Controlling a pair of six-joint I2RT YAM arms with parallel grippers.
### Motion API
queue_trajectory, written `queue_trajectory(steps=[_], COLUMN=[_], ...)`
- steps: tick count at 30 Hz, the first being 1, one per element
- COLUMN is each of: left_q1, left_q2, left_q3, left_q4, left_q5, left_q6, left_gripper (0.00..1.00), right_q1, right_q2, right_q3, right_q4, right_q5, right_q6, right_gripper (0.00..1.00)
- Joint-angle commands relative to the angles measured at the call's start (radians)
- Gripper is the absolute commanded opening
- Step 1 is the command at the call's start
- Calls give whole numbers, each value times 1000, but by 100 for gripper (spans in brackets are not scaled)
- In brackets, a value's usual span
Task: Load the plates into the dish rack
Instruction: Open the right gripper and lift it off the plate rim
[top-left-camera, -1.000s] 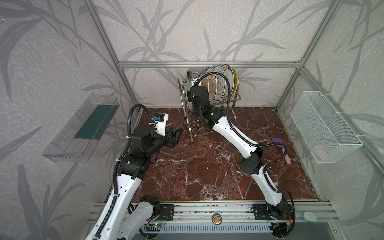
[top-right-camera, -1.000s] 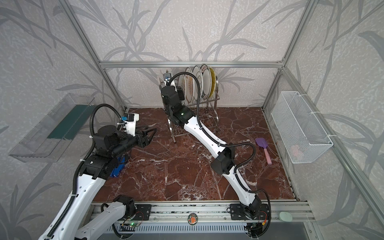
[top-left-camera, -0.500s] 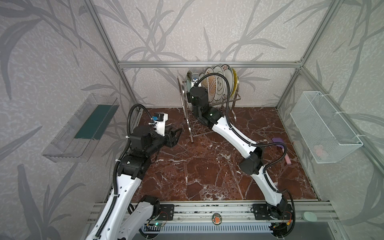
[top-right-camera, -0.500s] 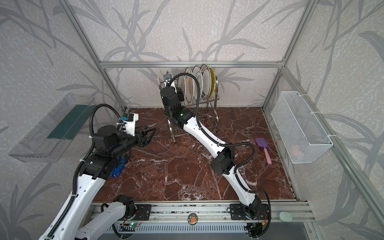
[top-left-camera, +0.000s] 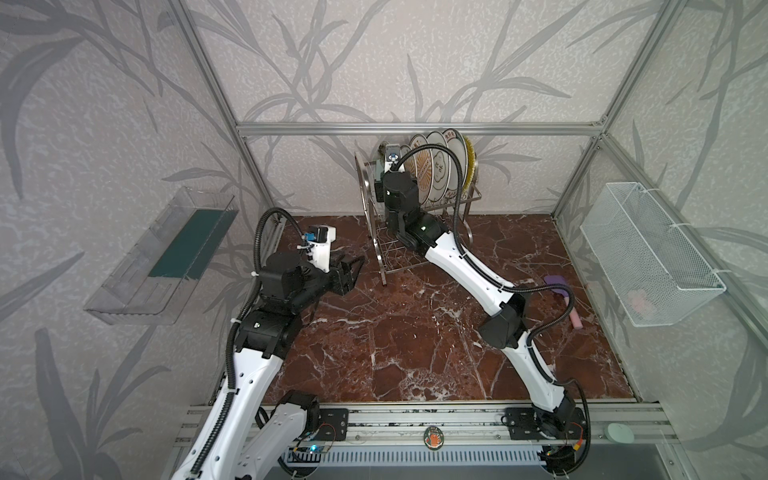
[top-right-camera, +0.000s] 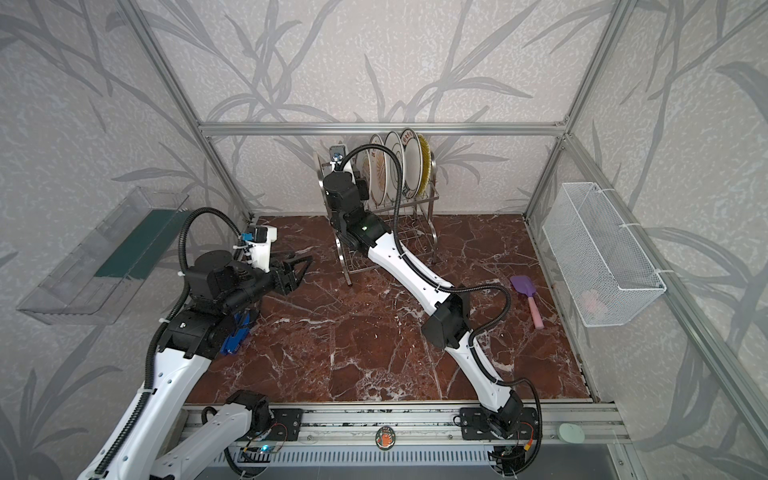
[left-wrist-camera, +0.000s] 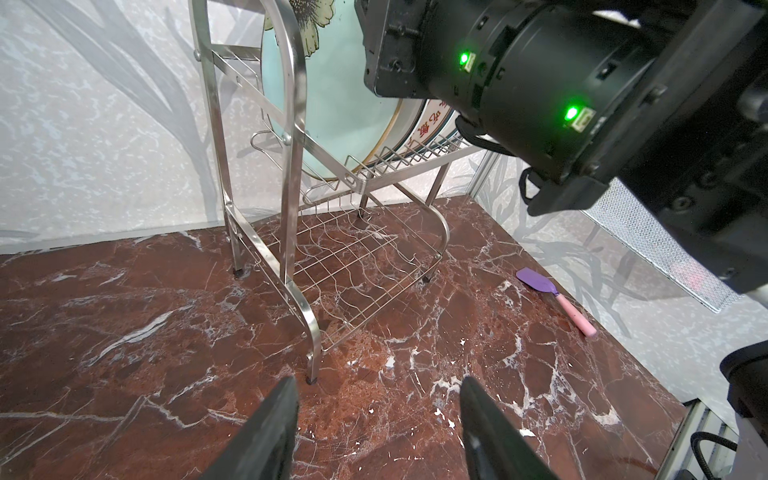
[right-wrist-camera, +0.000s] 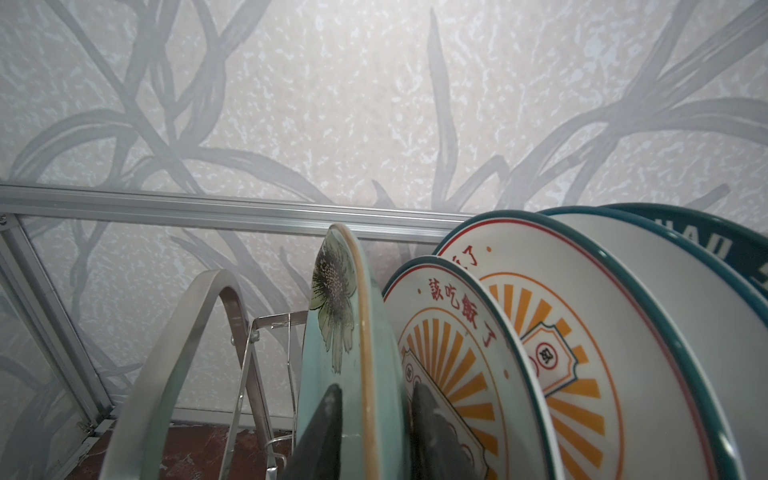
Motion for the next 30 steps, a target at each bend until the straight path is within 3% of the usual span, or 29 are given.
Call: queue_trajectory(steps=[1,16,24,30], left_q1=[7,10,11,11], left_q2=[-13,16,13,10], left_q3=[-1,-4,-11,-11], left_q4=[0,5,10,9], left_q5=[-1,6,-12,-16], left_q6=[18,5,19,23], left_gripper=[60,61,61,61], right_q1=[-2,-2,-2,-2], right_q2=[-42,-83,-143,-247], right_q3=[28,34,23,-80], right_q4=[34,29,-2,33], right_q5=[-23,-78,-125,-161], right_q6=[1,-25,-33,-62], right_gripper=[34,64,68,67])
